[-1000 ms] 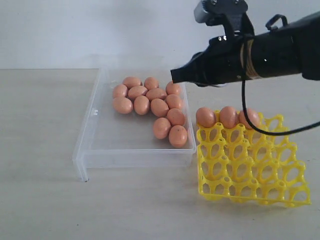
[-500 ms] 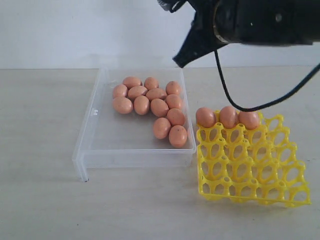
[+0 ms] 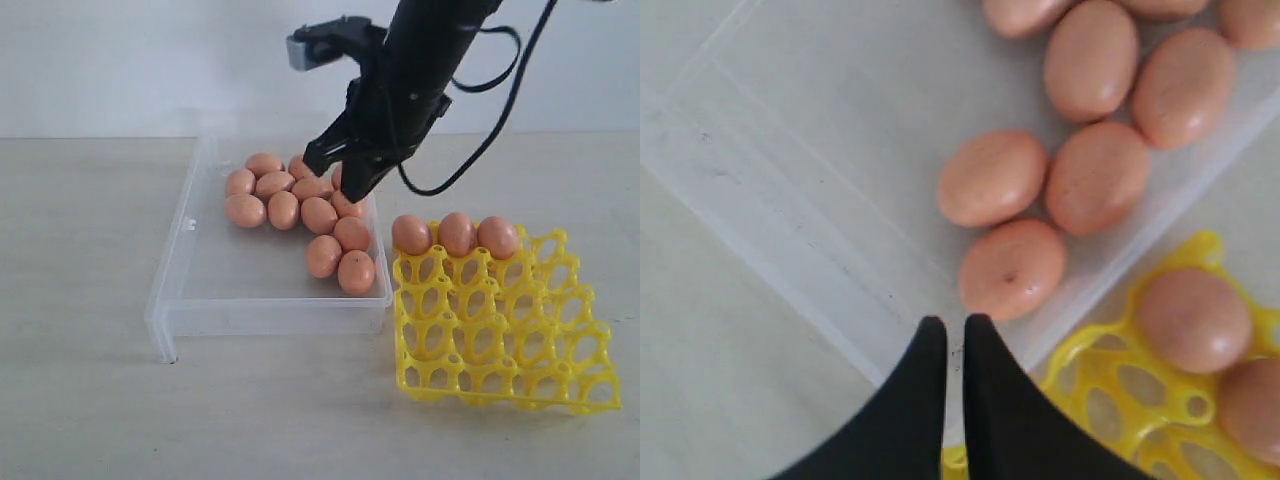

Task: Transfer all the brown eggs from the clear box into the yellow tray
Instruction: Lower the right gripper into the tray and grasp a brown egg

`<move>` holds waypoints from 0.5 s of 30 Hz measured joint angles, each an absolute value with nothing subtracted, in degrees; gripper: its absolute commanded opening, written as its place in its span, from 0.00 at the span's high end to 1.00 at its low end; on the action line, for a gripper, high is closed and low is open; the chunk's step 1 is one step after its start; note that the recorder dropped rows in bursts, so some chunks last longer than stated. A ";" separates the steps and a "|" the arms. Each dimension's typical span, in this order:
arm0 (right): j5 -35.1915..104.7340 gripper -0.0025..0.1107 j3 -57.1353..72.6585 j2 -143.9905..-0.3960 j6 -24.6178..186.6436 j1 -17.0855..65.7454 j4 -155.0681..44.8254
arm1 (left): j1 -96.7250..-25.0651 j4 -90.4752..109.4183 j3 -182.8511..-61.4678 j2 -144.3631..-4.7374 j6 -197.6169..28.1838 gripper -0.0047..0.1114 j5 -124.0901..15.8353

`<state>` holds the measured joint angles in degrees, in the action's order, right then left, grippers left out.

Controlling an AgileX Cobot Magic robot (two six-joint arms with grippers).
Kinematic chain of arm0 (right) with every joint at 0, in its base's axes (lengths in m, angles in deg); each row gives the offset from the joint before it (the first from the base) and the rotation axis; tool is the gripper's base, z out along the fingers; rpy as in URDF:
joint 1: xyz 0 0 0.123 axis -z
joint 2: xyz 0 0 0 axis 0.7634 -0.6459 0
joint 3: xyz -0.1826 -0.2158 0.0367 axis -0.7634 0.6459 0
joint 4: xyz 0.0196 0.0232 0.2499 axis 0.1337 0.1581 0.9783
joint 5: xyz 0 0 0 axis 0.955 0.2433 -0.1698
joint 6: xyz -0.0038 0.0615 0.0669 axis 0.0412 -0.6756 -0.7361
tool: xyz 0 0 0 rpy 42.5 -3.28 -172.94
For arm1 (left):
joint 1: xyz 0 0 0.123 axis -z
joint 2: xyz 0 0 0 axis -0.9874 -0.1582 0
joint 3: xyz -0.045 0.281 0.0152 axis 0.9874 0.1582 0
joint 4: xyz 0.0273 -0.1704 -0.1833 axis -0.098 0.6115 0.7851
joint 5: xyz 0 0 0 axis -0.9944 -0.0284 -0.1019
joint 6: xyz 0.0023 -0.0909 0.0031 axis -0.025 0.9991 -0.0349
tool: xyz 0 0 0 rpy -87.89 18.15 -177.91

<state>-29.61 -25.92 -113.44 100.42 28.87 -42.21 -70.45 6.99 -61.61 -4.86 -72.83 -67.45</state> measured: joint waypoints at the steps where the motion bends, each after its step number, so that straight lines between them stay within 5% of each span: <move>1: -29.76 0.98 -26.20 -115.08 100.42 28.64 -41.58 | -70.45 6.99 -61.61 -4.86 -72.83 0.92 -67.45; 5: -28.99 0.95 -26.41 -119.87 97.83 28.54 -40.34 | -70.45 6.99 -61.61 -4.86 -72.83 0.92 -67.45; 8: -26.50 0.81 -26.49 -121.61 95.39 28.54 -39.64 | -70.45 6.99 -61.61 -4.86 -72.83 0.92 -67.45; 11: -24.53 0.56 -26.53 -121.85 94.67 28.54 -37.75 | -70.45 6.99 -61.61 -4.86 -72.83 0.92 -67.45; 15: -19.20 0.53 -26.53 -122.25 89.34 28.54 -35.49 | -70.45 6.99 -61.61 -4.86 -72.83 0.92 -67.45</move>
